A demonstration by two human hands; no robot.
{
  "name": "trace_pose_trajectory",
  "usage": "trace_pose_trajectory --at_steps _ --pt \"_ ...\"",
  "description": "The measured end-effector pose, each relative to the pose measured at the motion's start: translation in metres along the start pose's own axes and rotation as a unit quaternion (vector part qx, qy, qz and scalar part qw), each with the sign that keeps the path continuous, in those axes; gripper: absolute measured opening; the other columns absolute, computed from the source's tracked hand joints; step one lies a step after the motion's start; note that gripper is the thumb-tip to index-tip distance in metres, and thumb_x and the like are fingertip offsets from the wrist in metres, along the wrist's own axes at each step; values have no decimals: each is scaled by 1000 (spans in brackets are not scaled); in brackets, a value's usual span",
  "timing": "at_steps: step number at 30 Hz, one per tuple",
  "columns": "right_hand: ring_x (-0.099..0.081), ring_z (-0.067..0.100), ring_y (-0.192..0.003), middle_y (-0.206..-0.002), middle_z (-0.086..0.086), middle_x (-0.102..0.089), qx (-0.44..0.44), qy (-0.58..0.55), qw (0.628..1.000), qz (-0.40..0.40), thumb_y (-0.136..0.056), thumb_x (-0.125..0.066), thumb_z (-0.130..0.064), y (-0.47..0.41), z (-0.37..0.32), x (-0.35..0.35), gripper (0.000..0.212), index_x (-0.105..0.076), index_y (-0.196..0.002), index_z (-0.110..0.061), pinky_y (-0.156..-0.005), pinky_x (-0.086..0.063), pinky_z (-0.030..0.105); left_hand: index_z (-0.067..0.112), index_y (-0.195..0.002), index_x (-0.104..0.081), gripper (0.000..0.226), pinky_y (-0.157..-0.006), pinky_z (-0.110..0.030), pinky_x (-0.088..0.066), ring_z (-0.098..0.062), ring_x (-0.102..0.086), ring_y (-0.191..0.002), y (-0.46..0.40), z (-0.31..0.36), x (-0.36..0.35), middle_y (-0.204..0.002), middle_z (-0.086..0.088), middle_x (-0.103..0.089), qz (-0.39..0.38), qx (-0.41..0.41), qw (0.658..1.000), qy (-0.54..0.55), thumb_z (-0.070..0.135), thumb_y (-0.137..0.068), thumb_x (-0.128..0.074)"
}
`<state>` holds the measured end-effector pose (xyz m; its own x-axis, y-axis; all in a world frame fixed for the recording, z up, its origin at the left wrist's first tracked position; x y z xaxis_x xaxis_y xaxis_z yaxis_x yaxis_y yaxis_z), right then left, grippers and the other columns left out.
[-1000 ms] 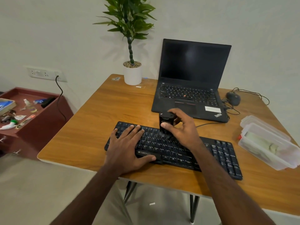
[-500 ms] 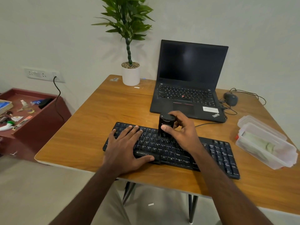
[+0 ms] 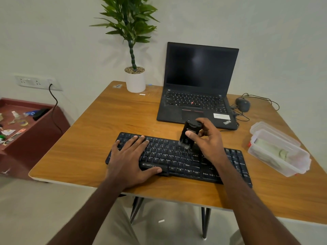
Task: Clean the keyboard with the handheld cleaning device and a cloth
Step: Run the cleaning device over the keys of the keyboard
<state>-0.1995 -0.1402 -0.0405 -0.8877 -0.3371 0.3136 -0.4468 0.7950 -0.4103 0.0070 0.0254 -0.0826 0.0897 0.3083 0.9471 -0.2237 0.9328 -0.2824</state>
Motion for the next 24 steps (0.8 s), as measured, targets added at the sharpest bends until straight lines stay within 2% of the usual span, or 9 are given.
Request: trace_pose_trajectory --at_steps 4,7,9,13,16,19,21,24 --pt "-53 -1 -73 -97 -11 -62 1 -28 999 20 -86 -79 -15 5 -11 5 37 -60 -114 -30 -63 -52 18 26 -149 -46 110 -117 -61 -20 -13 -30 -148 0 1 0 -159 5 -38 3 0 1000 0 100 -71 -26" --pt "-55 10 -77 -101 -12 -64 3 -13 1000 -18 -85 -80 -21 12 -10 -4 34 -63 -115 -27 -67 -53 25 26 -149 -46 109 -117 -62 -21 -14 -32 -148 -1 0 0 -158 5 -39 7 -2 1000 0 100 -71 -27" --pt "-55 8 -77 -102 -15 -65 4 18 999 -28 -85 -81 -26 13 -5 -5 36 -64 -116 -27 -68 -52 26 25 -148 -48 109 -116 -63 -22 -15 -34 -147 -1 0 -1 -157 3 -41 9 -4 1000 4 99 -71 -29" --pt "-59 2 -78 -103 -10 -66 -18 29 999 -7 -85 -81 -30 5 3 11 38 -61 -117 -28 -66 -50 20 25 -148 -47 110 -116 -63 -21 -16 -34 -147 0 0 -1 -157 3 -41 5 -2 1000 3 100 -71 -27" --pt "-59 0 -81 -107 -8 -65 -33 51 997 42 -85 -80 -28 0 6 30 40 -59 -119 -28 -66 -50 16 25 -148 -47 110 -116 -63 -22 -15 -34 -147 0 0 0 -157 4 -41 9 0 1000 4 100 -71 -27" --pt "-63 14 -90 -110 0 -65 -37 5 998 49 -87 -79 -24 6 5 34 39 -60 -121 -23 -70 -55 21 24 -147 -48 108 -116 -62 -23 -15 -35 -146 -1 0 -1 -157 3 -42 11 -3 1000 4 99 -71 -29" --pt "-64 10 -90 -109 -1 -65 -32 -10 999 17 -87 -78 -22 15 3 23 36 -61 -119 -21 -69 -56 22 25 -148 -47 108 -116 -62 -22 -15 -34 -147 -1 -1 -1 -157 4 -41 9 -2 1000 -1 99 -71 -29" --pt "-62 1 -85 -108 -1 -68 -30 5 999 13 -86 -79 -21 22 4 21 38 -62 -120 -20 -67 -51 16 25 -148 -47 109 -116 -62 -21 -15 -34 -147 -1 -1 -1 -158 4 -41 5 -2 1000 -3 99 -71 -28"
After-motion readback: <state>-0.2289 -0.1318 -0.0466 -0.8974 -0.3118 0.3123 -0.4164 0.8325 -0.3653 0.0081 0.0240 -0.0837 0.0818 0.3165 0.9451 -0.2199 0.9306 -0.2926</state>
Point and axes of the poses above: each hand's wrist, its own y-axis away from the middle knuckle, its own x-axis out of the back of the hand, z = x × y, the point moved 6 cm from there along -y, towards the middle knuckle
